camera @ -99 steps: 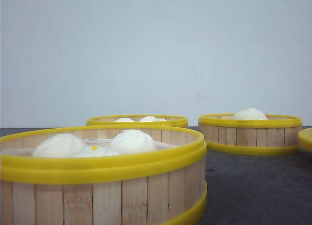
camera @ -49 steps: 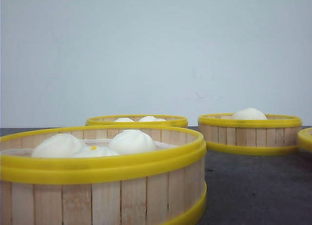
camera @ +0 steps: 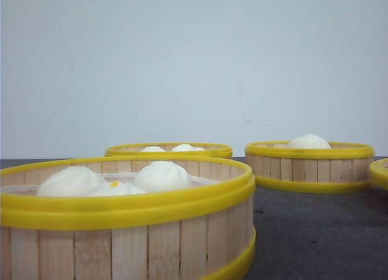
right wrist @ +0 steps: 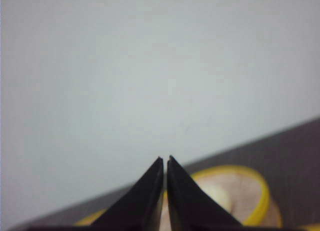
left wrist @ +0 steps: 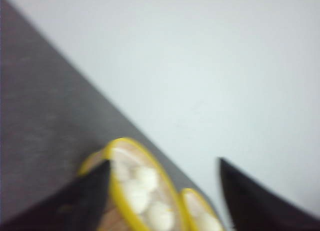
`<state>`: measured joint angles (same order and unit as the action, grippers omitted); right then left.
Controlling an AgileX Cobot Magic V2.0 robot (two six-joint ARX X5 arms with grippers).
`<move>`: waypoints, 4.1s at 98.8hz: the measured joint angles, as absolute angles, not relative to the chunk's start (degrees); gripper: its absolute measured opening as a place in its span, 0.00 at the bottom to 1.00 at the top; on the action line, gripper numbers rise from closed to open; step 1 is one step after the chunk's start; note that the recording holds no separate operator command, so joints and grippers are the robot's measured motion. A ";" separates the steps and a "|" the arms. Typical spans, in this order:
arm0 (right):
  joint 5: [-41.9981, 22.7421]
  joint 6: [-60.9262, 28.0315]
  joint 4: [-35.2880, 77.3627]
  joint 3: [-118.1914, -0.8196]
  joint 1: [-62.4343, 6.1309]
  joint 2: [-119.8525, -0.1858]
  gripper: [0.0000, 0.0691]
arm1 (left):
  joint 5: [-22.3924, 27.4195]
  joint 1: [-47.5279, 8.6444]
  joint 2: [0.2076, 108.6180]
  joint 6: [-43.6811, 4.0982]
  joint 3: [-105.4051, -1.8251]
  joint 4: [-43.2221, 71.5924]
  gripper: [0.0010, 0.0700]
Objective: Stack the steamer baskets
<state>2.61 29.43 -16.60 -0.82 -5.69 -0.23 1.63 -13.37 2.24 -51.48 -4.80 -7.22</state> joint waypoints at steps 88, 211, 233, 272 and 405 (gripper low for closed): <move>11.99 34.83 -6.96 -0.82 -5.69 -0.25 0.07 | 16.01 -12.49 98.35 -21.78 -100.18 64.95 0.99; 11.99 35.42 -1.39 -0.82 -5.67 -0.25 0.07 | 6.44 -15.99 119.26 -15.84 -105.03 64.93 0.54; 11.99 35.42 -0.97 -0.82 -5.69 -0.25 0.07 | 6.81 -16.69 120.66 -15.92 -105.03 63.86 0.45; 12.01 35.42 -0.64 -0.82 -5.69 -0.25 0.07 | 7.25 -18.17 122.98 -15.92 -105.03 62.92 0.40; 13.39 35.42 5.65 -0.82 -5.69 -0.25 0.07 | 16.23 -18.90 120.22 -8.71 -135.50 82.02 0.03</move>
